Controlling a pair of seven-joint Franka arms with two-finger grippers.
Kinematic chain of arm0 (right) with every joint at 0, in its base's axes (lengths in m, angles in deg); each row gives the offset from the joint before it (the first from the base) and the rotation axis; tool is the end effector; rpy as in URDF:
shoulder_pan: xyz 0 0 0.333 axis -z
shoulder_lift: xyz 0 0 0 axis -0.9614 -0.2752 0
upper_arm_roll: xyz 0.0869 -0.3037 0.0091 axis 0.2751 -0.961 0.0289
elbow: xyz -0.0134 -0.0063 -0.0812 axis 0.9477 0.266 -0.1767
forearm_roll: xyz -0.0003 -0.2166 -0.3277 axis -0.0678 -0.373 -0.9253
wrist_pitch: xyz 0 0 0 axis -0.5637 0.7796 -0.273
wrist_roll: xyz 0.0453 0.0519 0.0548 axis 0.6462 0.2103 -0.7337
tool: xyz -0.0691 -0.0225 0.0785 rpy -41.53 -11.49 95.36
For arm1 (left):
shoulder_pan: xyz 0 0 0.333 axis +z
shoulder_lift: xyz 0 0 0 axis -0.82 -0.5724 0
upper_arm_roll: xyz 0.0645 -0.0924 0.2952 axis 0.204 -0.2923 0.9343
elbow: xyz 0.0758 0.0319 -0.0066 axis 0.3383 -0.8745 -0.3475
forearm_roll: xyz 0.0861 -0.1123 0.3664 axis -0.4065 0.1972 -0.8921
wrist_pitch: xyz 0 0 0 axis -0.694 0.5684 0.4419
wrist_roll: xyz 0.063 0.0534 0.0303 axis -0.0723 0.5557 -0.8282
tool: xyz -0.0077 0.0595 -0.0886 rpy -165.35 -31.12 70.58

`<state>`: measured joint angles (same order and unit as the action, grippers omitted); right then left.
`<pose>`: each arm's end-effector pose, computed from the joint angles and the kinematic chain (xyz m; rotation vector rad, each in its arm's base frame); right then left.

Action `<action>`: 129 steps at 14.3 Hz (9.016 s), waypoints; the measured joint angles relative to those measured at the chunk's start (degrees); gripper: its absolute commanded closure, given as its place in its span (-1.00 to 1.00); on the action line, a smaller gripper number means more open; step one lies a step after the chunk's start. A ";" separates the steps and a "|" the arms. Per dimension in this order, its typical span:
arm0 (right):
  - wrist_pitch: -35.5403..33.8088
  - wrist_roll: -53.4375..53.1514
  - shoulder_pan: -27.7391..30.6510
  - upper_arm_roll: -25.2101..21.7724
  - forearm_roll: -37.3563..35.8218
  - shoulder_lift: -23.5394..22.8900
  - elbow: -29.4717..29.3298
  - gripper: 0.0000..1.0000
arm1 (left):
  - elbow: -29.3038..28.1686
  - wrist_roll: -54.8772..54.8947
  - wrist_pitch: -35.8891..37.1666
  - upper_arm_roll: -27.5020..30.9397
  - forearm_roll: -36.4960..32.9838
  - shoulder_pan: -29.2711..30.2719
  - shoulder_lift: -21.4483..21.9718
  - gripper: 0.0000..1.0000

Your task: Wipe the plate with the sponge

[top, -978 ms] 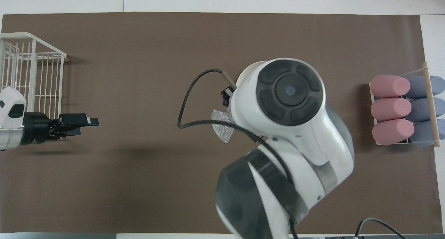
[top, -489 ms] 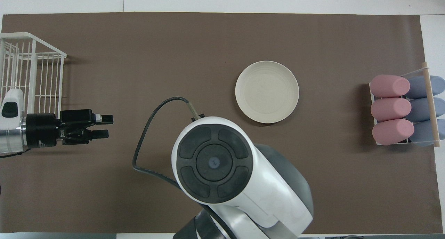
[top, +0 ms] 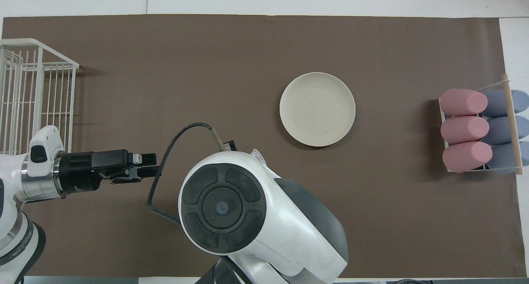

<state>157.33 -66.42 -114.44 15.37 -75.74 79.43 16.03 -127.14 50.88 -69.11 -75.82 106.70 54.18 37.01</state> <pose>0.4370 0.4364 0.5701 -2.5141 1.7566 -0.0483 0.4304 -0.0894 0.4413 1.7902 0.1945 -0.1385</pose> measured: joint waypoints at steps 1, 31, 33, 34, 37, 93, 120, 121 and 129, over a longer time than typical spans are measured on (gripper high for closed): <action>0.00 0.00 0.00 0.00 0.00 0.00 -0.01 1.00 | -0.80 0.89 0.07 -0.03 2.12 -0.86 0.00 -1.00; -1.95 12.17 4.55 -0.59 0.04 2.31 -0.47 -1.00 | -1.35 -3.37 -8.47 0.41 11.91 -16.06 1.22 1.00; -5.93 24.64 9.71 -0.76 0.05 4.34 -0.52 -1.00 | -1.37 -3.45 -8.67 0.91 10.73 -15.88 1.22 1.00; -8.30 32.35 12.68 -0.87 0.06 5.48 -0.54 -1.00 | -1.38 -3.54 -8.82 1.11 9.60 -15.65 1.22 1.00; -13.96 56.00 21.92 -1.18 0.07 8.53 -0.56 -1.00 | -1.38 -4.53 -8.87 1.24 3.62 -12.60 1.23 1.00; -17.44 112.59 44.51 -1.65 0.22 11.52 1.34 -1.00 | 38.54 -67.56 7.00 -1.61 -140.83 -12.16 -36.59 -1.00; -17.44 112.59 44.50 -1.30 0.23 11.52 1.33 -1.00 | 46.34 -34.77 15.58 0.22 -84.05 -2.40 -10.90 -1.00; -17.44 112.59 44.50 -1.30 0.23 11.52 1.33 -1.00 | 45.13 -33.00 16.37 0.22 -82.30 -2.35 -10.09 -1.00; -17.44 112.59 44.50 -1.30 0.23 11.52 1.33 -1.00 | 41.60 -30.26 6.75 3.05 -77.58 -5.58 -10.48 -1.00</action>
<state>139.89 46.18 -69.94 14.07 -75.52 90.95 17.37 -85.55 20.62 -62.36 -72.77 29.12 48.60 26.53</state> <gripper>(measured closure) 0.000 0.000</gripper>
